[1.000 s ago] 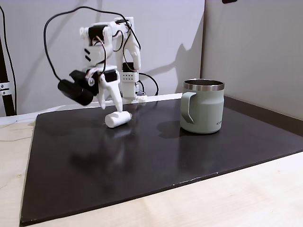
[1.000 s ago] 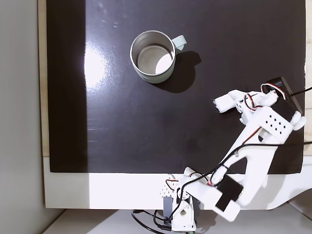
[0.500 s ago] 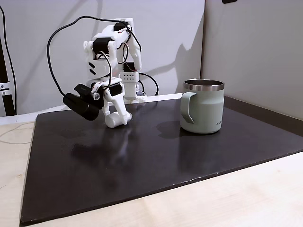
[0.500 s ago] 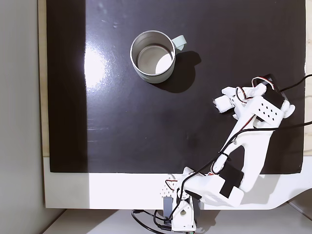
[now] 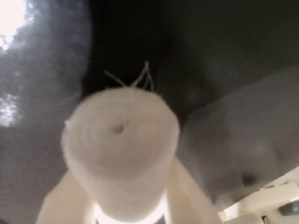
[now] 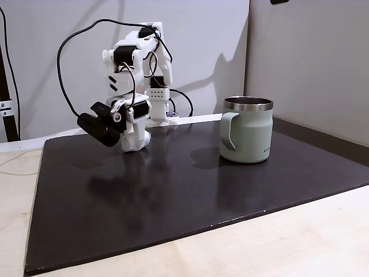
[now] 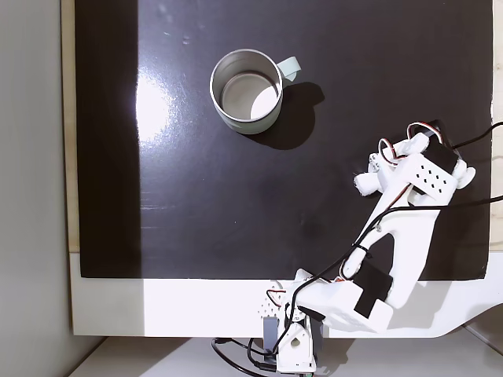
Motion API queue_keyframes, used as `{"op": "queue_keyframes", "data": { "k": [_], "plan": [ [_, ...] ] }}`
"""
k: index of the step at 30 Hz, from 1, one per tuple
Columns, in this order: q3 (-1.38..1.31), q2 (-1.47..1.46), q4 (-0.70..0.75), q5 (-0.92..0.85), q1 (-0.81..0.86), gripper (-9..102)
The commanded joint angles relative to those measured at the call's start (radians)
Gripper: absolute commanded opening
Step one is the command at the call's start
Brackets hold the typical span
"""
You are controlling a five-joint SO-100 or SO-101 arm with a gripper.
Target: Grasp a gauze and put it in the cup.
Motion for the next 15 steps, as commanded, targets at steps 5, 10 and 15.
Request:
{"op": "queue_keyframes", "data": {
  "k": [5,10,15],
  "plan": [
    [-0.167,0.084,0.126,0.057,-0.025,0],
    [-0.279,0.192,0.242,0.097,-0.043,0],
    [-0.495,0.233,0.396,0.153,-0.069,0]
  ]
}}
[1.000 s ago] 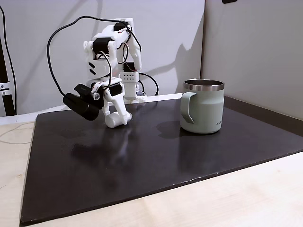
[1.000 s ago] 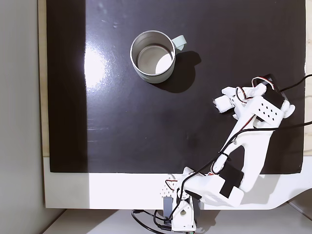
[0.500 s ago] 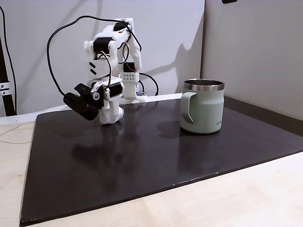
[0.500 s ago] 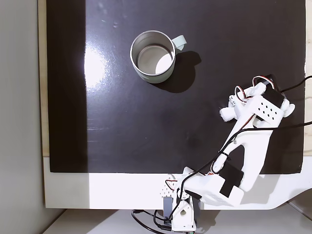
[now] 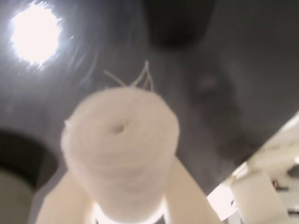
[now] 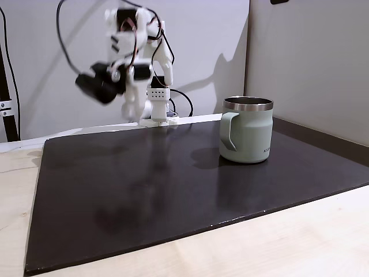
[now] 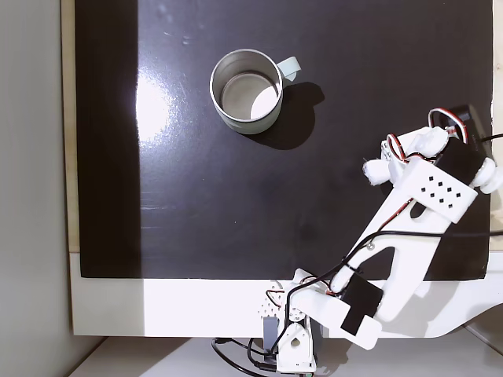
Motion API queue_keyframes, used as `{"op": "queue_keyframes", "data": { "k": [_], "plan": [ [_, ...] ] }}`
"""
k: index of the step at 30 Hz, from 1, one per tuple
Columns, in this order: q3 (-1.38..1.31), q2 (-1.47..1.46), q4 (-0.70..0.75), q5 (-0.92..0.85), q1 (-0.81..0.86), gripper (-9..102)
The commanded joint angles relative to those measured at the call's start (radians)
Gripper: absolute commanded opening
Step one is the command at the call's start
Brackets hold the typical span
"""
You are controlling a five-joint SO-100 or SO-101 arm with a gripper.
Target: Grasp a gauze and put it in the cup.
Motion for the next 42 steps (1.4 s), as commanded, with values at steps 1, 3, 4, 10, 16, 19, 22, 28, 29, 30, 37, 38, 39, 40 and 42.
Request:
{"op": "queue_keyframes", "data": {
  "k": [1,3,4,10,16,19,22,28,29,30,37,38,39,40,42],
  "plan": [
    [-0.164,0.118,0.064,0.032,-0.018,0],
    [-0.178,0.179,0.069,0.04,-0.035,0],
    [-0.179,0.21,0.069,0.046,-0.043,0],
    [-0.175,0.285,0.071,0.097,-0.083,0],
    [-0.256,0.249,0.071,0.219,-0.149,0],
    [-0.345,0.192,0.071,0.311,-0.204,0],
    [-0.446,0.118,0.071,0.403,-0.265,0],
    [-0.669,-0.037,0.071,0.563,-0.379,0],
    [-0.704,-0.06,0.071,0.584,-0.394,0],
    [-0.738,-0.083,0.069,0.607,-0.413,0],
    [-0.867,-0.176,0.069,0.73,-0.555,0],
    [-0.874,-0.187,0.069,0.746,-0.577,0],
    [-0.879,-0.195,0.069,0.756,-0.6,0],
    [-0.879,-0.201,0.067,0.765,-0.621,0],
    [-0.879,-0.218,0.067,0.782,-0.664,0]
  ]
}}
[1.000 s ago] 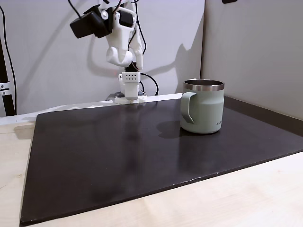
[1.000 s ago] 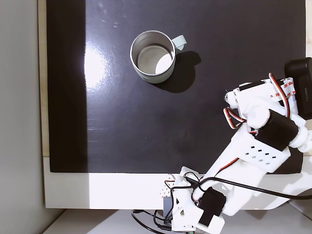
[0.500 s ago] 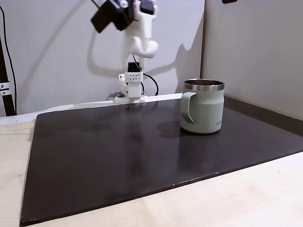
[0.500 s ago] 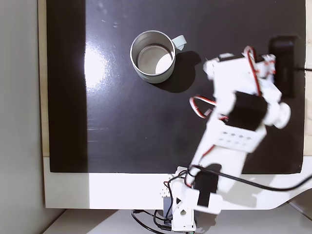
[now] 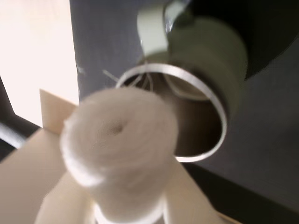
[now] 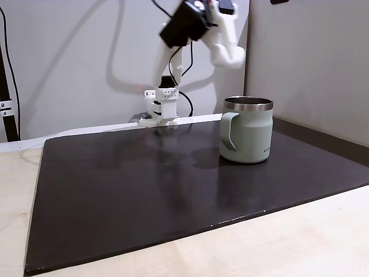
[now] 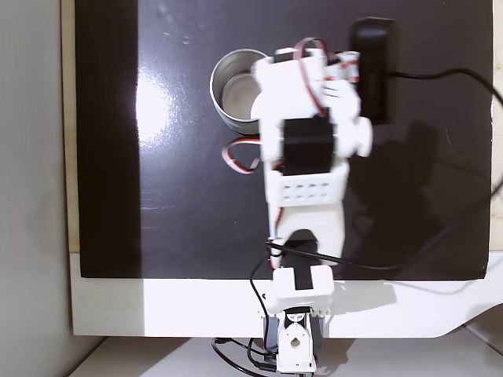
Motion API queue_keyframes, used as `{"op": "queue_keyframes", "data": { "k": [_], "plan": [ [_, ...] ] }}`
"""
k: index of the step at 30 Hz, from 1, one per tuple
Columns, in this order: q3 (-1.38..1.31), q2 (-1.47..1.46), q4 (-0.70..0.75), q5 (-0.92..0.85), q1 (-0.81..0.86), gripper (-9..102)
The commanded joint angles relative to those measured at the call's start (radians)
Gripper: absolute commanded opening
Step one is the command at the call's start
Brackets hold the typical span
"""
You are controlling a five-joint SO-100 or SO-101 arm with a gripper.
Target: Grasp a gauze and put it in the cup.
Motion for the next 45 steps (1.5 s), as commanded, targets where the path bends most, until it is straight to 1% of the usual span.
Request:
{"op": "queue_keyframes", "data": {
  "k": [1,6,15,21,22,26,29,34,45],
  "plan": [
    [-0.055,-0.006,0.002,0.029,-0.067,0],
    [-0.006,-0.012,0.003,0.044,-0.114,0],
    [0.089,0.015,0.003,0.052,-0.091,0],
    [0.091,0.006,0.003,0.055,-0.086,0],
    [0.091,0.006,0.003,0.055,-0.086,1],
    [0.094,0.011,0.003,0.06,-0.08,18],
    [0.092,0.014,0.003,0.055,-0.08,25],
    [0.092,0.029,0.003,0.048,-0.083,29],
    [0.123,0.058,0.003,0.048,-0.081,29]
  ]
}}
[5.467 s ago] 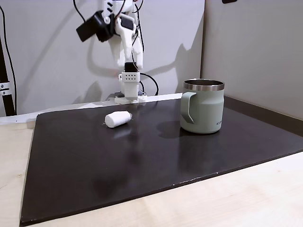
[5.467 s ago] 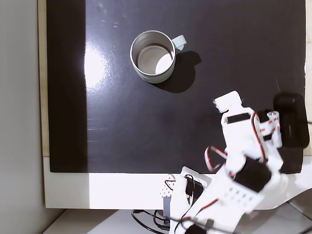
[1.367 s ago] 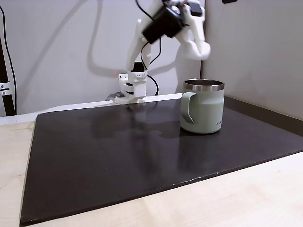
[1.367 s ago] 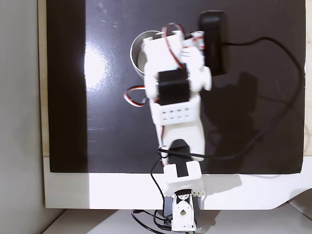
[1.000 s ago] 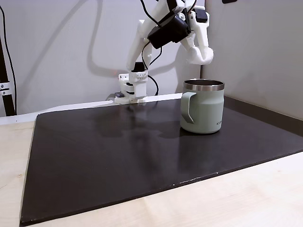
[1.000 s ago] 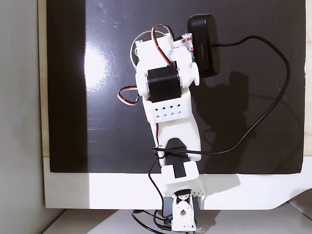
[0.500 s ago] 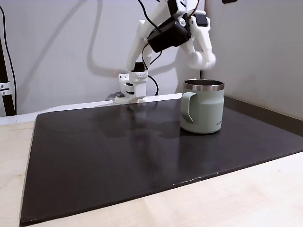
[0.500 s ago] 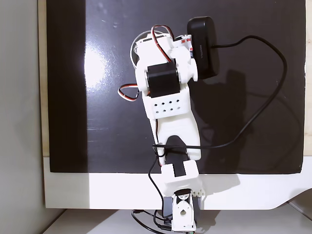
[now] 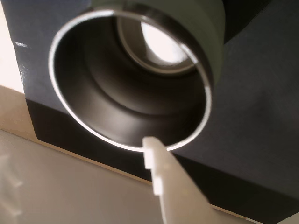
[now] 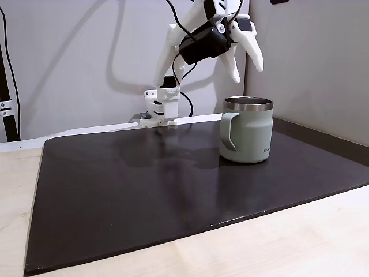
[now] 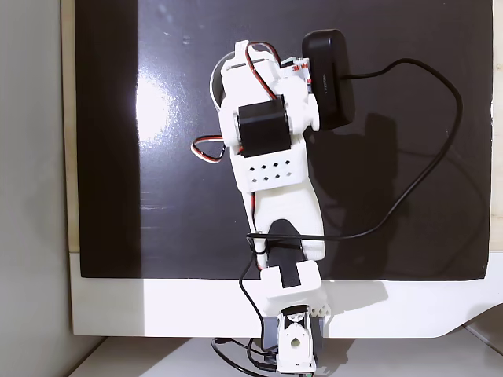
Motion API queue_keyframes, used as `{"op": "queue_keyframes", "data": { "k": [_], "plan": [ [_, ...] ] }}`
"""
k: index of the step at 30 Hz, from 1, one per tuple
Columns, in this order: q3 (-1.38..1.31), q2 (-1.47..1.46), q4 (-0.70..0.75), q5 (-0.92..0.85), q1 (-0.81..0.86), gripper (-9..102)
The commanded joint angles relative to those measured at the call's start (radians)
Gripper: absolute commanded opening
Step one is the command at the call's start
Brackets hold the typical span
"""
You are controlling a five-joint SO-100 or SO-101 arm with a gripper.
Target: Grasp a gauze and put it in the cup.
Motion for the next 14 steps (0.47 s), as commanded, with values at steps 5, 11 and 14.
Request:
{"op": "queue_keyframes", "data": {
  "k": [5,11,14],
  "plan": [
    [-0.009,0.077,0.003,-0.005,0.005,29],
    [-0.011,0.077,0.002,-0.008,0.005,29],
    [-0.011,0.077,0.002,-0.011,0.008,29]
  ]
}}
